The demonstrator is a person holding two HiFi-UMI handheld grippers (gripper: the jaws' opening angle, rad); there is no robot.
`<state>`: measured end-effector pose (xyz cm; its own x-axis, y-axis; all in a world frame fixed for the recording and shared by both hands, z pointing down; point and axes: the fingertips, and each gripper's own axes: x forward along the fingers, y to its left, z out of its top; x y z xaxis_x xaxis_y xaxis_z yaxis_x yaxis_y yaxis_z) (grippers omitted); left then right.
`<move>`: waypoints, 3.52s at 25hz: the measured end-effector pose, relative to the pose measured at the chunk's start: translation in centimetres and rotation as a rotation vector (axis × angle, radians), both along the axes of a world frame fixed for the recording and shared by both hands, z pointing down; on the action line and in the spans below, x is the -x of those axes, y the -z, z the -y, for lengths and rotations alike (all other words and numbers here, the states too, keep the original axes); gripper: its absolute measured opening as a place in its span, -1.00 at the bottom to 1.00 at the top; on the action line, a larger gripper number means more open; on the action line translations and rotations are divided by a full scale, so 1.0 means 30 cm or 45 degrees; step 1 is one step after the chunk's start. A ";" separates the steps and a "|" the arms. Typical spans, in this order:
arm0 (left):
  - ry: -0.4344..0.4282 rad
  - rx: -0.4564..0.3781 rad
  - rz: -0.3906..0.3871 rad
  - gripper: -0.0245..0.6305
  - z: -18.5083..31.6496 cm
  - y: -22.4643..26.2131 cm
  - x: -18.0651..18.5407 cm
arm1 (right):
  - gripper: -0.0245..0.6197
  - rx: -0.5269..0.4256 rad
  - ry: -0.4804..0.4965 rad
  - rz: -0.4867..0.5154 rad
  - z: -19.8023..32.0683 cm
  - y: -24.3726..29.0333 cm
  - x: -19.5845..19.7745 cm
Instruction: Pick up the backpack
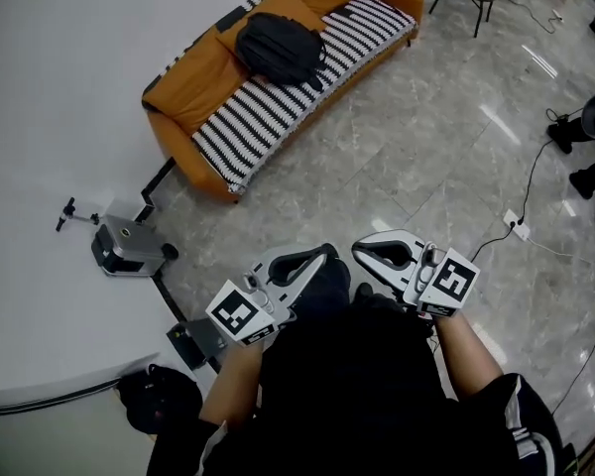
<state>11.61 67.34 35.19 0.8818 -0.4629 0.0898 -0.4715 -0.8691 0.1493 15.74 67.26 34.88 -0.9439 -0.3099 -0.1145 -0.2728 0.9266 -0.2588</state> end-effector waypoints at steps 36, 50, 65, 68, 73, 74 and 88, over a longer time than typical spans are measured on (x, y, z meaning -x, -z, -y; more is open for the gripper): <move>-0.392 0.039 -0.207 -0.86 0.905 -0.008 -0.347 | -0.84 0.018 -0.347 -0.218 0.873 0.021 -0.293; 0.005 0.034 -0.117 -0.86 1.242 0.077 -0.642 | -0.84 -0.101 -0.003 -0.068 1.264 0.062 -0.615; 0.301 0.122 -0.187 -0.86 1.417 -0.035 -0.604 | -0.84 -0.052 0.239 -0.086 1.417 -0.020 -0.646; 0.269 0.122 -0.210 -0.86 1.511 -0.065 -0.617 | -0.84 -0.071 0.201 -0.100 1.504 -0.011 -0.655; 0.210 0.119 -0.270 -0.86 1.713 -0.090 -0.653 | -0.84 -0.060 0.116 -0.165 1.667 -0.013 -0.725; 0.205 0.113 -0.277 -0.86 1.759 -0.088 -0.648 | -0.84 -0.061 0.102 -0.181 1.705 -0.011 -0.736; 0.188 0.068 -0.307 -0.86 2.268 0.000 -0.457 | -0.84 -0.080 0.105 -0.255 2.208 0.087 -0.542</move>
<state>25.31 -0.69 35.19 0.8039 -0.5885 -0.0865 -0.5379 -0.7813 0.3166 32.01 1.03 32.29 -0.9715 -0.2291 0.0609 -0.2358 0.9604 -0.1486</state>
